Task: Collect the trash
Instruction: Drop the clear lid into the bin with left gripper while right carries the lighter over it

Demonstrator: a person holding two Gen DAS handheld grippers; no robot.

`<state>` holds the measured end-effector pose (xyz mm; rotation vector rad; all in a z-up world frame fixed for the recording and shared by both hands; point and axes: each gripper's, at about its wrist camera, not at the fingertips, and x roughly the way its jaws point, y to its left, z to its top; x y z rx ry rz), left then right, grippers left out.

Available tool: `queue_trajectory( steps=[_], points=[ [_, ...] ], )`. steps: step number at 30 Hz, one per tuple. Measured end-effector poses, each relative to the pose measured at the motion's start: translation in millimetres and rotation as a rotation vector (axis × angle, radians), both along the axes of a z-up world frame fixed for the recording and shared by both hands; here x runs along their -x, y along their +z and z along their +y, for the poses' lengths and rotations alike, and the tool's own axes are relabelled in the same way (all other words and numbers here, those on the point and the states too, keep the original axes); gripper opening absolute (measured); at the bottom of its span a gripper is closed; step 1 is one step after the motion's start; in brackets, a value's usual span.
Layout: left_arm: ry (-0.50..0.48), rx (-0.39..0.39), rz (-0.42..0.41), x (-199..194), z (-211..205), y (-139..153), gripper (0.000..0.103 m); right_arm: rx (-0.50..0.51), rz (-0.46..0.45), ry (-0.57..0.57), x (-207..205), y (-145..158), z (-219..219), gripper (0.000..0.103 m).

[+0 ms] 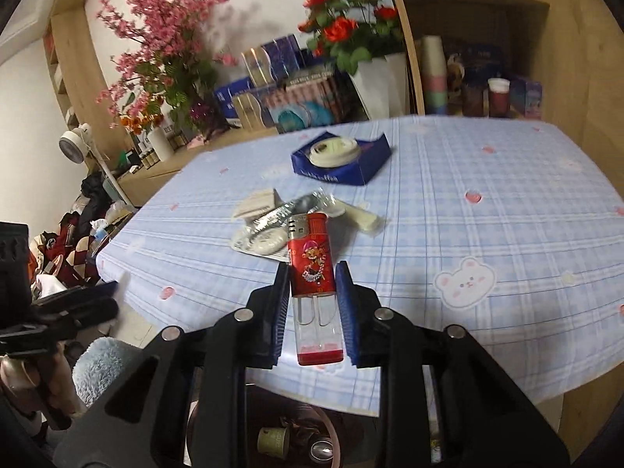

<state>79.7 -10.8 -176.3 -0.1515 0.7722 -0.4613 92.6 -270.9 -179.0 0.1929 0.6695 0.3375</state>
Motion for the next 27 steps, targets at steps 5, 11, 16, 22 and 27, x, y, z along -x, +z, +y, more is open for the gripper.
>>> queue_trajectory(
  steps=[5, 11, 16, 22, 27],
  points=[
    [-0.031, -0.015, 0.015, 16, -3, -4, 0.064, 0.007, -0.023, 0.014, 18, 10, 6, 0.027],
    [-0.070, -0.018, 0.038, 29, -6, -12, 0.064, 0.028, -0.029, 0.020, 29, 13, 15, 0.027],
    [-0.139, -0.015, 0.074, 34, -22, -23, 0.064, 0.035, -0.033, 0.019, 36, 15, 17, 0.027],
    [-0.163, 0.000, 0.097, 36, -26, -27, 0.079, 0.036, -0.031, 0.017, 37, 15, 17, 0.027],
    [-0.112, 0.039, 0.070, 33, -13, -19, 0.083, 0.042, -0.030, 0.026, 38, 16, 17, 0.027]
  ],
)
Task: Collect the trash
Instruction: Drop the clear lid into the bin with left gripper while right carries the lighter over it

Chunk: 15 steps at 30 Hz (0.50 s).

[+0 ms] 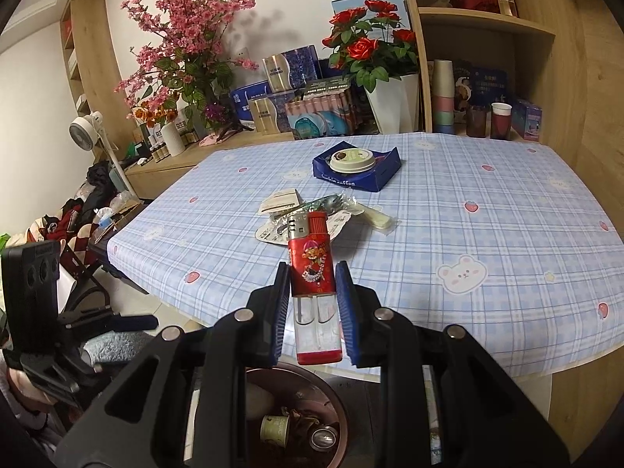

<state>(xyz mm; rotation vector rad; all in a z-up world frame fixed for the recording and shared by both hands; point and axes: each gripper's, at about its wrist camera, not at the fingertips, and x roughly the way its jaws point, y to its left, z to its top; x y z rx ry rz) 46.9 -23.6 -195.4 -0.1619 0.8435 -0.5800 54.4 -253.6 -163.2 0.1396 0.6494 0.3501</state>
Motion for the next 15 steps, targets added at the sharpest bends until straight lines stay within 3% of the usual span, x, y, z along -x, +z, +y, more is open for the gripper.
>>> queue_trajectory(
  steps=[15],
  points=[
    [0.294, -0.044, -0.173, 10, 64, 33, 0.096, 0.040, 0.028, 0.123, 19, -3, 42, 0.027]
  ],
)
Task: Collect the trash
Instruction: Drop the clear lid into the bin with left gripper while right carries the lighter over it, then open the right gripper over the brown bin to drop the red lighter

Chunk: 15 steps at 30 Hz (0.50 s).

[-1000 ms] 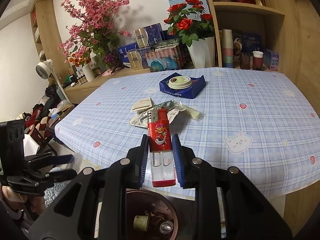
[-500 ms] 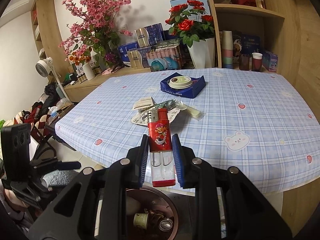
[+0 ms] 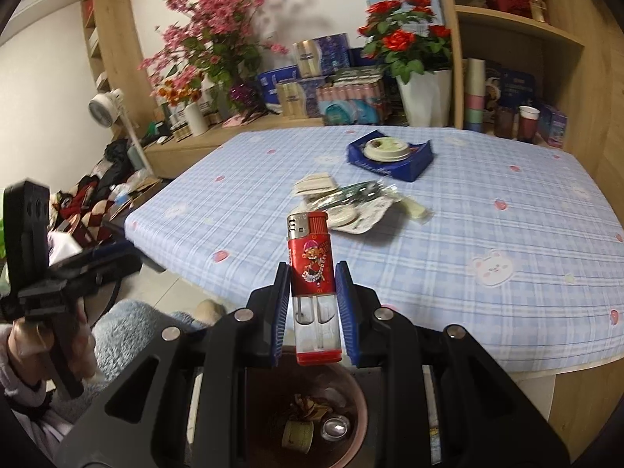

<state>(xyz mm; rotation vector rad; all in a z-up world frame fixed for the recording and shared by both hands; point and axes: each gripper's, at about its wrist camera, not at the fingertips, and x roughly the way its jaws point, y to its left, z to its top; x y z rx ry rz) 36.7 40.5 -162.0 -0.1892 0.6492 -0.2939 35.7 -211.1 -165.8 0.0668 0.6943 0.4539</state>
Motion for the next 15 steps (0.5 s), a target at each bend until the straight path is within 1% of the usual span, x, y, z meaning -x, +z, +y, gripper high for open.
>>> queue_trajectory(
  steps=[5, 8, 15],
  points=[
    [0.101, -0.008, -0.027, 8, 25, 8, 0.097, 0.022, 0.023, 0.067, 8, -6, 24, 0.027],
    [0.144, -0.008, -0.040, 13, 39, 12, 0.097, 0.033, 0.031, 0.092, 12, -8, 35, 0.027],
    [0.198, -0.005, -0.061, 24, 59, 16, 0.097, 0.041, 0.036, 0.133, 18, -5, 49, 0.027]
  ],
)
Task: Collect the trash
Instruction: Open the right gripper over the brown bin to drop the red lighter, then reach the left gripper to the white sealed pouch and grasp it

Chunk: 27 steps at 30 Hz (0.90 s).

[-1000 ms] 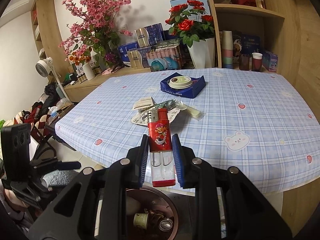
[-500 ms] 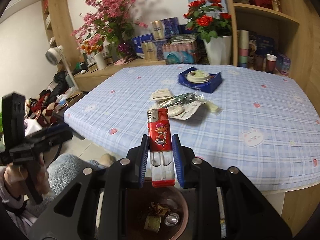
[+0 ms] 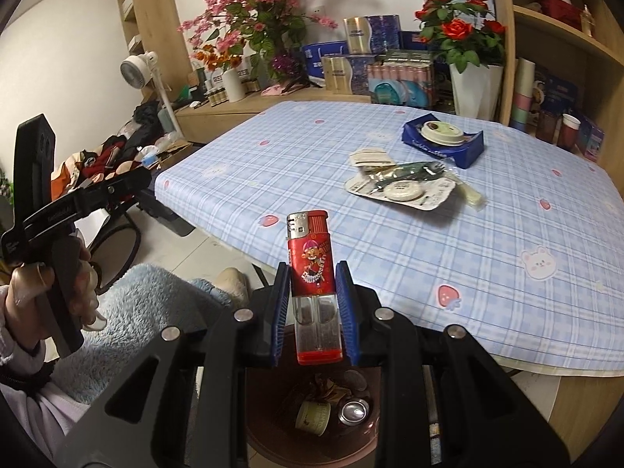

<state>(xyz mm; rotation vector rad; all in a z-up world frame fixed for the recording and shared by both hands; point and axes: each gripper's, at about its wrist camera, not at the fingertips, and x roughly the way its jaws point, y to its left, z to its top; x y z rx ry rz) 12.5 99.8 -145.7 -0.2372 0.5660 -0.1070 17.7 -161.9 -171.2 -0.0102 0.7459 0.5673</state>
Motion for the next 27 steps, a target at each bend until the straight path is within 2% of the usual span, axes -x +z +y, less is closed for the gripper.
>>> queue_trajectory(
  steps=[3, 5, 8, 12, 14, 17, 27],
  points=[
    [0.011, 0.001, -0.004, 3, 4, 1, 0.097, -0.004, -0.011, 0.018, 3, 4, 4, 0.031],
    [0.014, -0.001, -0.006, 3, 5, 2, 0.097, 0.004, -0.030, 0.018, 3, 7, 4, 0.041],
    [0.014, -0.005, -0.005, 4, 6, 2, 0.097, 0.014, -0.070, 0.000, 6, 13, 2, 0.047],
    [0.012, -0.015, -0.009, 4, 4, 2, 0.097, 0.022, -0.126, -0.059, 5, 20, -10, 0.072],
    [0.011, -0.021, -0.010, 4, 2, 2, 0.097, 0.034, -0.157, -0.104, 3, 24, -18, 0.091],
    [0.012, -0.024, -0.009, 3, 1, 2, 0.097, 0.057, -0.185, -0.179, -2, 29, -34, 0.097],
    [-0.003, -0.052, 0.002, -6, -5, 2, 0.097, 0.113, -0.225, -0.317, -22, 40, -77, 0.097]
  ],
)
